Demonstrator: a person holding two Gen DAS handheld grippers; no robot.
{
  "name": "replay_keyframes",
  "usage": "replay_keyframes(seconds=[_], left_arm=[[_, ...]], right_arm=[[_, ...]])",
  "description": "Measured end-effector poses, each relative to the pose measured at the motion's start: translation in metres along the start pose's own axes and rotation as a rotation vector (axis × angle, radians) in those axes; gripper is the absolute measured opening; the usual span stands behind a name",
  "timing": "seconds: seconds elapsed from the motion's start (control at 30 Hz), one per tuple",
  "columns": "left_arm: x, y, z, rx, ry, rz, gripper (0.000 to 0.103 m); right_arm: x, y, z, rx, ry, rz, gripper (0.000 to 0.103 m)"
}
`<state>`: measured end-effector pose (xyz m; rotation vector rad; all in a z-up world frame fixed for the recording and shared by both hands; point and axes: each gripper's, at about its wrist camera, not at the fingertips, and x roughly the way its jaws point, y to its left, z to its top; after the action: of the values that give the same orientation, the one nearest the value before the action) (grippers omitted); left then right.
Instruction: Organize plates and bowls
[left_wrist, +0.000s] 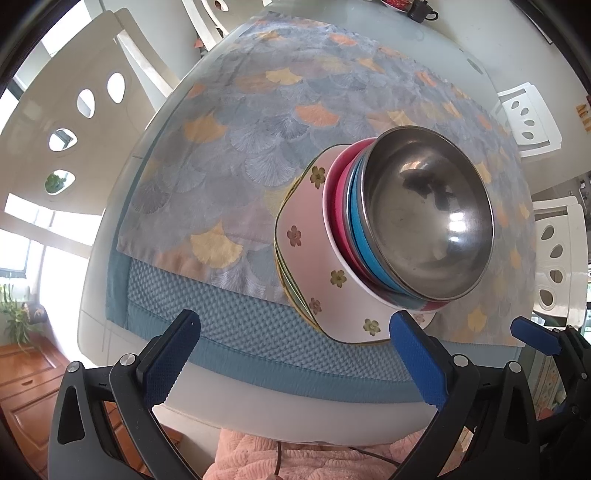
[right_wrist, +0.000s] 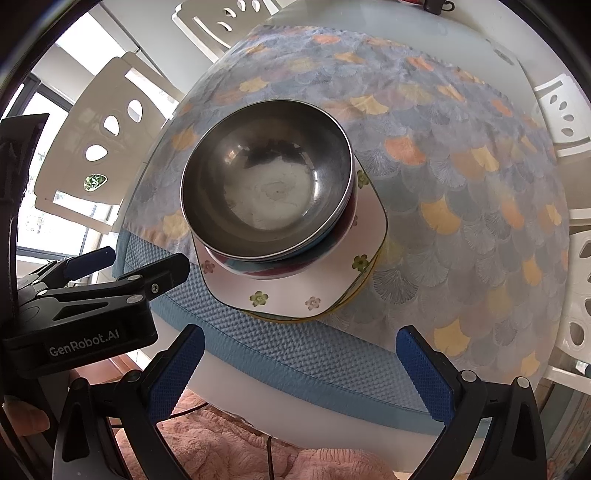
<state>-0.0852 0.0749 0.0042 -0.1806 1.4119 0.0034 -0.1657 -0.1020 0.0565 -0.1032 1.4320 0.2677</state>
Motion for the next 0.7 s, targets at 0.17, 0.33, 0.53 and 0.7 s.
replay_keyframes(seconds=[0.17, 0.33, 0.53, 0.7], left_arm=[[-0.0012, -0.0025, 0.0012, 0.010, -0.004, 0.005, 0.102], [-0.0006, -0.0030, 0.0015, 0.016, -0.004, 0.011, 0.102], [-0.0001, -0.0012, 0.0024, 0.006, -0.006, 0.013, 0.102], [-0.0015, 0.0041, 0.0039, -0.017, -0.018, 0.014, 0.102]], right_arm=[[0.0016, -0.0016, -0.0002, 0.009, 0.005, 0.002, 0.103], [0.0024, -0.0021, 0.0005, 0.011, 0.006, 0.004, 0.103], [0.0029, -0.0026, 0.0000, 0.015, 0.010, 0.006, 0.103], [0.0044, -0.0029, 0.0002, 0.018, 0.015, 0.006, 0.103]])
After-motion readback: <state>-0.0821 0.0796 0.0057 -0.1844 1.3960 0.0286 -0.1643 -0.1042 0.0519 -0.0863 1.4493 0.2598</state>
